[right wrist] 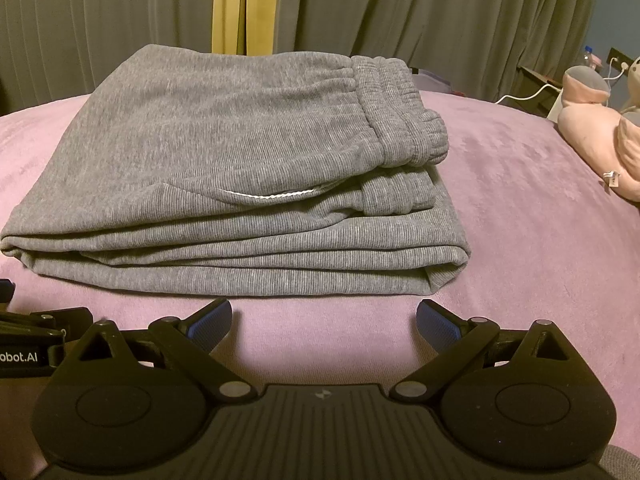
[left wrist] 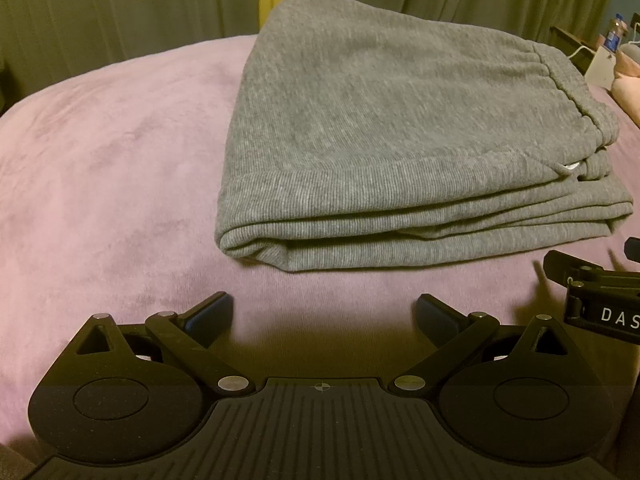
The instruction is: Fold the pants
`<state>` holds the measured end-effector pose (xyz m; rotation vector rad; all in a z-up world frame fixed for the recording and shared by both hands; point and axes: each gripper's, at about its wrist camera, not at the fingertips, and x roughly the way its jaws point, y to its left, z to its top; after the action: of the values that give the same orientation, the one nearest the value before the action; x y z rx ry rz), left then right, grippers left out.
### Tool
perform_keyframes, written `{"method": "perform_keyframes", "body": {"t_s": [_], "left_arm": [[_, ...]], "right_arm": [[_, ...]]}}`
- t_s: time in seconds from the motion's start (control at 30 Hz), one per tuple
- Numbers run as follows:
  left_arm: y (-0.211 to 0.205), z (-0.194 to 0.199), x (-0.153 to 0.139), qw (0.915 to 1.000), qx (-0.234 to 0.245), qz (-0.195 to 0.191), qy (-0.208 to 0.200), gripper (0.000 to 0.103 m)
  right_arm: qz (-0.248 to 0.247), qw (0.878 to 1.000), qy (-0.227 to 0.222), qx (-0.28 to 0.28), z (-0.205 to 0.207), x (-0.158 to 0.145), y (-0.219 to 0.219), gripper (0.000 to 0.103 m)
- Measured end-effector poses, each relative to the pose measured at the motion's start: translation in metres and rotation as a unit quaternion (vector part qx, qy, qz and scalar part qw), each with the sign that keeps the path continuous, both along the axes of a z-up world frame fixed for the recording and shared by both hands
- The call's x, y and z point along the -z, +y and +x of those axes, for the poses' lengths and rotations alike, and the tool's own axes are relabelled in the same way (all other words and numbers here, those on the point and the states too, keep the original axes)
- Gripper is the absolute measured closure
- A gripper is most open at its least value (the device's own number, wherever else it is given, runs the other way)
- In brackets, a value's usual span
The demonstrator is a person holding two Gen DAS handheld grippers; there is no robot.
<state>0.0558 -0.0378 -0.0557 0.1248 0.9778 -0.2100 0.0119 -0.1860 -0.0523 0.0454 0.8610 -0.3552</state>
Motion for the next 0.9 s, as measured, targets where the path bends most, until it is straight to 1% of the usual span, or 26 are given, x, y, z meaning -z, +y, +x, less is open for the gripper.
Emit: {"method": "perform_keyframes", "body": {"t_s": [0.9], "left_arm": [[0.0015,0.0032,0.0021,0.9999,0.004,0.003,0.011,0.000]], "right_arm": [[-0.009,1.000,0.007,-0.008,-0.0007,0.0017,0.0003,0.004]]}}
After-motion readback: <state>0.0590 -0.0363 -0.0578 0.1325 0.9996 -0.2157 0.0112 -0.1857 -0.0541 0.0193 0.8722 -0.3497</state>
